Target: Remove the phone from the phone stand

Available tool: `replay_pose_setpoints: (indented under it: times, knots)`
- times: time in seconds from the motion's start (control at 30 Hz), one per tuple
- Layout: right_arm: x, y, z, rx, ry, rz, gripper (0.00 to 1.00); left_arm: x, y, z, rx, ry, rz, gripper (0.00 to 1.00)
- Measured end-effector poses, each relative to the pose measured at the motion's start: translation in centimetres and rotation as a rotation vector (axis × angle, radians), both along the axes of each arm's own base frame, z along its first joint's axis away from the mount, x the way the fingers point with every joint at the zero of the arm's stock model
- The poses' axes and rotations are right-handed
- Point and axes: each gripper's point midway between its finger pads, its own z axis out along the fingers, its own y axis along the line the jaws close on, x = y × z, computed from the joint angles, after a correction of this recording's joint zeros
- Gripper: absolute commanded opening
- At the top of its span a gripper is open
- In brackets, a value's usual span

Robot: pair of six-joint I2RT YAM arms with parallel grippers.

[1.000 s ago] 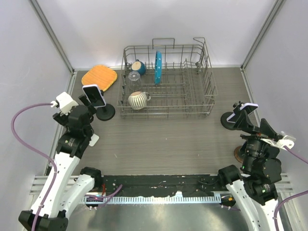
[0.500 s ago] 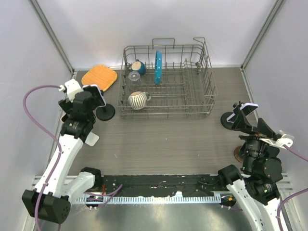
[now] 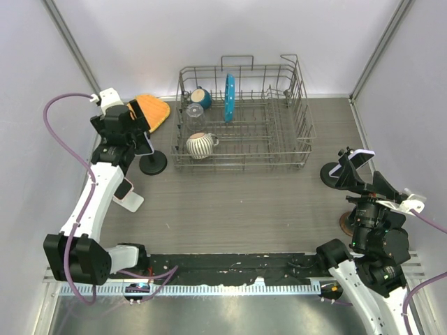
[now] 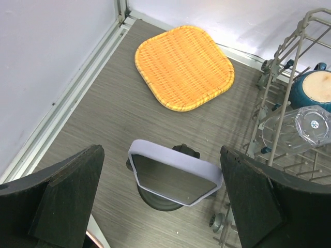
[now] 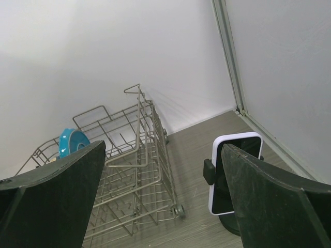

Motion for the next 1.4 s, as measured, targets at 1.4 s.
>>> replay_pose_setpoints:
  times: [1.4]
  knots:
    - [0.0,0.0,0.0,-0.007,0.002,-0.002,1.00,2.2,-1.6,-3.2,0.014,0.017,-0.354,0.62]
